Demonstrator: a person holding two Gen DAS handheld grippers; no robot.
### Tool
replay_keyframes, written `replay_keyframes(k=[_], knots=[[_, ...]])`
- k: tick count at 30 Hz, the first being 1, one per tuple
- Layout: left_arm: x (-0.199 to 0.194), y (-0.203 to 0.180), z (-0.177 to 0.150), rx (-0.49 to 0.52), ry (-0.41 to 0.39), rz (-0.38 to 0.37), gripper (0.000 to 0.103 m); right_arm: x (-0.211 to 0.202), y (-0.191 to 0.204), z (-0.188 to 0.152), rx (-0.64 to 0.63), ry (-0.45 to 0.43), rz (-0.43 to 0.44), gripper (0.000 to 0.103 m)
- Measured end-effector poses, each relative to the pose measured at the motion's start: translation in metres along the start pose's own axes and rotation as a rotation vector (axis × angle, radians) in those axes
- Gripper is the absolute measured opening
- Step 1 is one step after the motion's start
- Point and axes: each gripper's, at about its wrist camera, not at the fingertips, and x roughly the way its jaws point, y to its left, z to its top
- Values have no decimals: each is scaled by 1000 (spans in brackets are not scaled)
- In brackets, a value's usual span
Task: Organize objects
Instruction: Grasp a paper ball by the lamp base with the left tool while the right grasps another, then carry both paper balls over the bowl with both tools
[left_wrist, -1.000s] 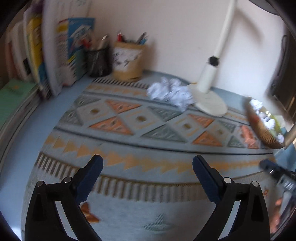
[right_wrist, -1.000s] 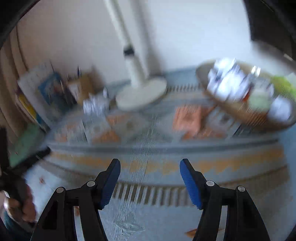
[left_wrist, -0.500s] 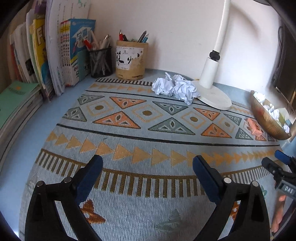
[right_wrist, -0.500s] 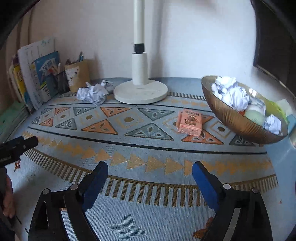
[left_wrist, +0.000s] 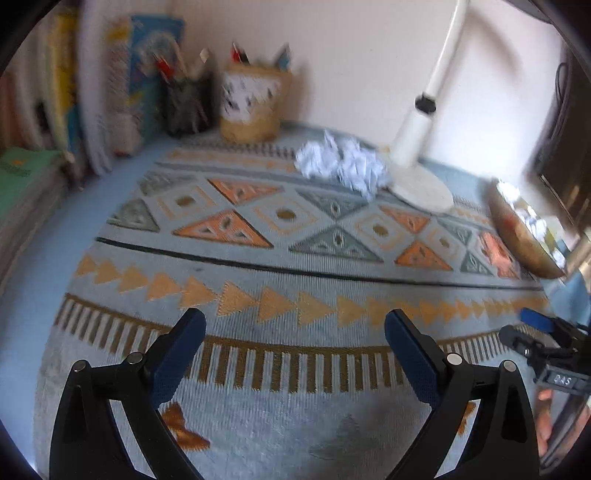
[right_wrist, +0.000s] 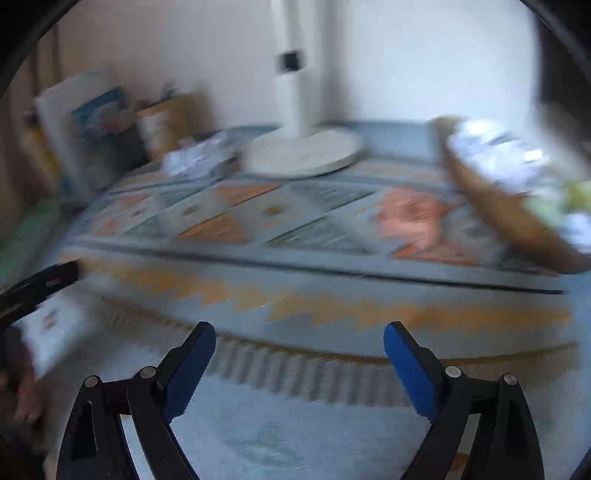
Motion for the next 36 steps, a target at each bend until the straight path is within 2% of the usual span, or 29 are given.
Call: replay_keyframes(k=[2, 5, 6, 9, 11, 14, 17, 19, 22, 23, 24, 25, 26, 27, 28, 30, 32, 36], knots=[[3, 14, 21, -33, 10, -31, 97, 7, 5, 8, -36, 56, 55, 92], [21, 30, 69, -103, 71, -215, 98, 15, 38, 50, -169, 64, 96, 92], [29, 32, 86, -121, 69, -241, 98, 16, 49, 64, -212, 40, 104, 92], [61, 18, 124, -51, 37, -197, 98, 32, 80, 110, -345, -60, 66, 92], [91, 10, 139, -34, 57, -174, 97, 59, 88, 132, -365, -88, 1, 92], [124, 8, 154, -44, 80, -194, 96, 95, 85, 155, -343, -62, 62, 92], [143, 8, 160, -58, 99, -222, 95, 117, 89, 163, -388, -63, 64, 92], [149, 8, 160, -78, 104, -260, 92, 124, 91, 167, -412, -76, 99, 92], [150, 5, 159, -90, 88, -258, 91, 132, 97, 172, -424, -80, 107, 92], [150, 5, 159, -89, 88, -259, 91, 136, 98, 172, -422, -70, 109, 89], [150, 4, 158, -88, 87, -259, 86, 141, 99, 172, -420, -54, 108, 66], [150, 4, 158, -86, 89, -261, 71, 146, 98, 171, -417, -31, 106, 46], [150, 3, 157, -87, 92, -277, 62, 150, 97, 171, -410, -15, 82, 46], [149, 4, 156, -98, 100, -294, 43, 148, 96, 172, -404, -24, 93, 44], [148, 4, 155, -108, 108, -292, 39, 142, 95, 172, -399, -43, 94, 43], [140, 2, 149, -100, 109, -278, 38, 133, 88, 170, -361, -37, 122, 43], [127, 1, 141, -91, 100, -277, 38, 113, 72, 162, -275, -20, 185, 43], [79, -2, 115, -73, 71, -322, 38, 53, 37, 135, -141, -40, 285, 44]])
